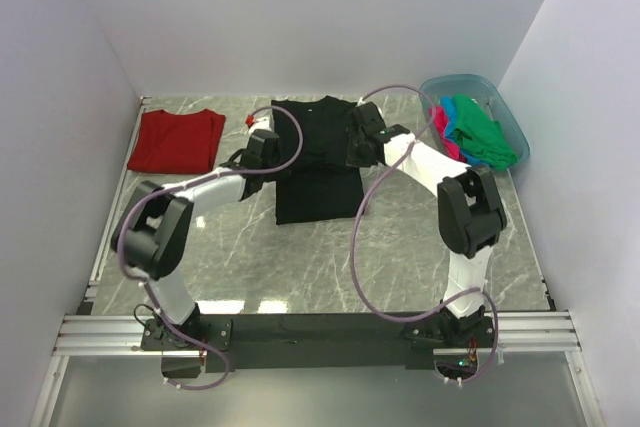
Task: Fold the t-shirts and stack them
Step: Fold the tshirt
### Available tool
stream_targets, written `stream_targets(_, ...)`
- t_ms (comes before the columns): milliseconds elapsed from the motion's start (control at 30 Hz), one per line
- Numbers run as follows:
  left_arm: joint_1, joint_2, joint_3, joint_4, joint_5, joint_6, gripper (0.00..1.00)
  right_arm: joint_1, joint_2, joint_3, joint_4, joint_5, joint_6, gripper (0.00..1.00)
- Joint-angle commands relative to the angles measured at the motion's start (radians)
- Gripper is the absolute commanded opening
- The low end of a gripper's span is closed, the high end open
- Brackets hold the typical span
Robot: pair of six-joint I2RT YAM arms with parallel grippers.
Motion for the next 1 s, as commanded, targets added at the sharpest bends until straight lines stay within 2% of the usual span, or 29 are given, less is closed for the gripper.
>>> stream_targets(0,0.037,0.078,0.096,0.020,0.024,0.043,0.00,-0.026,0.079,0.106,-0.013,-0.006,-0.028,0.00)
stream_targets(100,0.044,0.129,0.134,0.008,0.029,0.055,0.01,-0.037,0.122,0.160,-0.015,-0.017,-0.039,0.00)
stream_targets(167,0.044,0.143,0.149,-0.004,0.015,0.057,0.06,-0.039,0.128,0.178,-0.012,-0.023,-0.048,0.00)
stream_targets(267,0.044,0.137,0.168,-0.010,-0.022,0.057,0.26,-0.049,0.124,0.189,-0.013,-0.015,-0.051,0.02)
stream_targets(300,0.045,0.134,0.177,-0.021,-0.029,0.054,0.32,-0.056,0.119,0.191,-0.018,-0.015,-0.051,0.16)
stream_targets(333,0.045,0.129,0.179,-0.026,-0.037,0.052,0.46,-0.059,0.102,0.185,-0.016,-0.018,-0.051,0.25)
stream_targets(367,0.045,0.117,0.180,-0.029,-0.052,0.048,0.51,-0.065,0.090,0.171,-0.013,-0.017,-0.051,0.40)
stream_targets(467,0.045,0.072,0.162,-0.029,-0.059,0.045,0.66,-0.069,0.030,0.121,0.013,-0.015,-0.057,0.50)
stream_targets(533,0.045,0.045,0.130,-0.020,-0.057,0.039,0.77,-0.071,-0.005,0.099,0.016,-0.014,-0.057,0.53)
stream_targets(667,0.044,-0.036,0.048,0.000,-0.023,0.020,0.82,-0.072,-0.066,0.000,0.025,-0.041,-0.048,0.56)
stream_targets(967,0.016,-0.265,-0.280,0.088,0.128,-0.072,0.83,-0.045,-0.273,-0.326,0.105,-0.138,0.002,0.57)
